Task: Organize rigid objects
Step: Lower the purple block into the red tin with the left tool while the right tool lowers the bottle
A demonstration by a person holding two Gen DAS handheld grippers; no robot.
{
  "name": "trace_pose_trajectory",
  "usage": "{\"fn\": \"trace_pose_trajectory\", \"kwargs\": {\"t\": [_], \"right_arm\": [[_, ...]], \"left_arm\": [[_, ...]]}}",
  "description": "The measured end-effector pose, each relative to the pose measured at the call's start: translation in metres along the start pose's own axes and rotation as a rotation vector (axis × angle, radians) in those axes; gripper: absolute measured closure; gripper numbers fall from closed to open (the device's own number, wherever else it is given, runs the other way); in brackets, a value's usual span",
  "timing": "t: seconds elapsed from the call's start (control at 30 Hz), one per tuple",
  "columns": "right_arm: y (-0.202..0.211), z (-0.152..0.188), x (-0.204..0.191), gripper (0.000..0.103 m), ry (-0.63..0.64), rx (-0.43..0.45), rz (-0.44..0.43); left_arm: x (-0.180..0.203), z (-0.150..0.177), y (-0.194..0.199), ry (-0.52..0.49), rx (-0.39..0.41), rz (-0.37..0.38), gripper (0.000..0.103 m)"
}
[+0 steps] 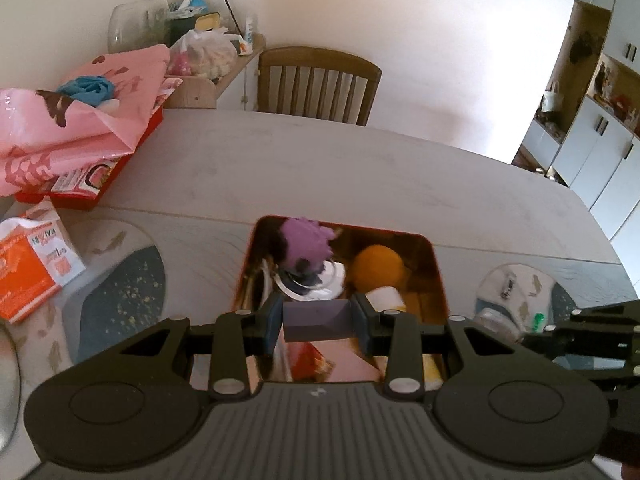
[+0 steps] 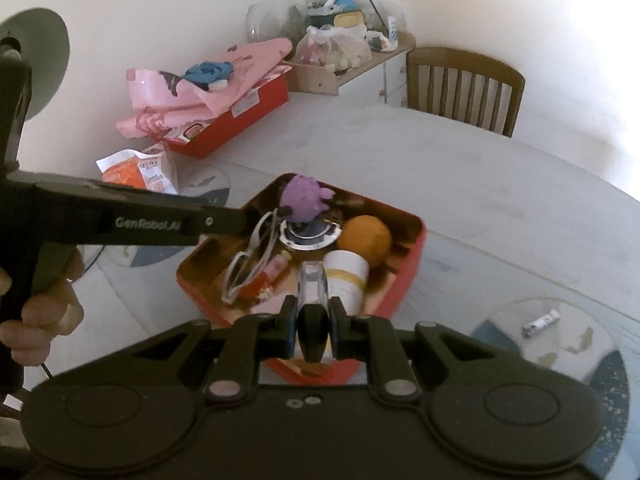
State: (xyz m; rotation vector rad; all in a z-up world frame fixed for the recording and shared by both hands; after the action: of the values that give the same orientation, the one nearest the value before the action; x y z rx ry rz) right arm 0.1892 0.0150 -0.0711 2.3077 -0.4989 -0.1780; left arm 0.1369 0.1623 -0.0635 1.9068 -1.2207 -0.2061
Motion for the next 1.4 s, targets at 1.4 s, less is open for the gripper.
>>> {"fn": "trace_pose_trajectory", "kwargs": {"t": [1.4], "right_arm": [[-0.092,-0.022,-0.021,0.076,0.014,-0.163,-0.02]], "left_arm": [[-0.018,-0.003,-0.102,-0.135,-0.163,0.028,0.067]]}}
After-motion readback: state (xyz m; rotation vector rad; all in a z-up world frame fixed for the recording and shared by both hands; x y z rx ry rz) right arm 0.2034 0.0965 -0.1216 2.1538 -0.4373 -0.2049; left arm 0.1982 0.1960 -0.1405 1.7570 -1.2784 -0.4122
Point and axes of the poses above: each gripper's, at about its wrist camera, not at the fingertips, and y roughly against the way its jaws point, x to its right, z to its underside, the point moved 1 cm from there along -y, roughly the way its jaws point, and after that the axes turned 15 degrees about y, right-handed, at the moved point
